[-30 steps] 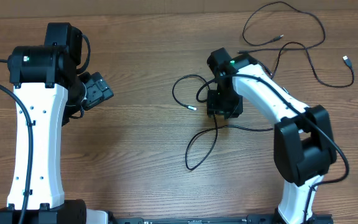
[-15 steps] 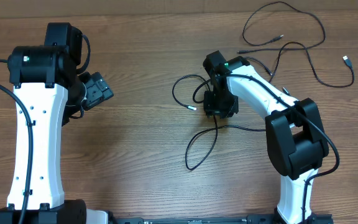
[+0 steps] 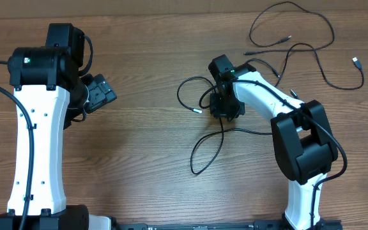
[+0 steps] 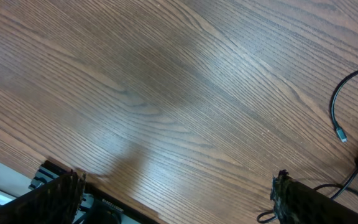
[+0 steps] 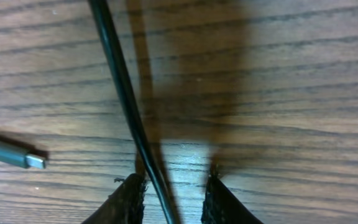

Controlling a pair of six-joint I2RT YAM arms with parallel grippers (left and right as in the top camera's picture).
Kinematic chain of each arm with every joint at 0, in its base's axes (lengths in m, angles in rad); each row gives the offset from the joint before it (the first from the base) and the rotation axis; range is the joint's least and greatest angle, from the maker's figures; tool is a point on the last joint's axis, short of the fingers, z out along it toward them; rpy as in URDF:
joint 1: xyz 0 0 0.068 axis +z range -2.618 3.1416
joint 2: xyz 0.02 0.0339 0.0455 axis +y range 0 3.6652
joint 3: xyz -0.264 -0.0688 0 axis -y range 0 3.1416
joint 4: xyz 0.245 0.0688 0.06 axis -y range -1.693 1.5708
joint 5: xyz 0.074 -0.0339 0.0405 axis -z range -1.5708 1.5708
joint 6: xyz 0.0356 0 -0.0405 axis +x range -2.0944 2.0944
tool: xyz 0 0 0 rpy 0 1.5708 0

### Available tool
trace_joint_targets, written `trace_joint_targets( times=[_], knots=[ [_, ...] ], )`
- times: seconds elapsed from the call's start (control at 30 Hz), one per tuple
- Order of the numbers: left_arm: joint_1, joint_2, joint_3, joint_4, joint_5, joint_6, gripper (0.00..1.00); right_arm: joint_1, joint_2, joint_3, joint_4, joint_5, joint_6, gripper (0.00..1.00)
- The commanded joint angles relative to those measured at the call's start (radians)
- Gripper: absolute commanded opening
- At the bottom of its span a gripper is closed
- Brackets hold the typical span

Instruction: Untangle cables

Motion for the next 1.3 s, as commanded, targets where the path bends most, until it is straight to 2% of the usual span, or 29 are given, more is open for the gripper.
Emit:
trace_joint_targets(
  times=[0.0,0.07,0.33,0.4,0.47,0.6,0.9,1.13,1.27],
  knots=[
    [0.0,0.002,-0.005,0.001,0.002,0.005,1.0,0.006,0.001,-0.012,0.001,0.021,-0.016,0.25],
    [0.0,0.002,-0.005,0.001,0.002,0.005,1.0,0.006,0.001,-0.015,-0.005,0.021,-0.016,0.21],
    [0.0,0.002,-0.005,0.001,0.002,0.005,0.99,0.032,0.001,-0.091,0.031,0.079,-0.039,0.2],
    [0.0,0.002,-0.005,0.001,0.002,0.005,1.0,0.042,0.001,-0.108,0.038,0.075,-0.036,0.14],
    [0.0,0.002,-0.005,0.001,0.002,0.005,1.0,0.053,0.001,-0.111,0.036,0.068,-0.021,0.04],
    [0.0,0.002,-0.005,0.001,0.002,0.005,1.0,0.063,0.0,-0.088,0.014,0.05,0.015,0.04],
    [0.0,0.002,-0.005,0.001,0.002,0.005,1.0,0.063,-0.054,0.152,-0.181,0.051,0.047,0.04],
    [0.0,0.002,-0.005,0.001,0.002,0.005,0.99,0.061,-0.176,0.36,-0.335,0.066,0.049,0.04],
    [0.0,0.002,-0.005,0.001,0.002,0.005,0.99,0.062,-0.256,0.417,-0.385,0.072,0.049,0.04]
  ],
)
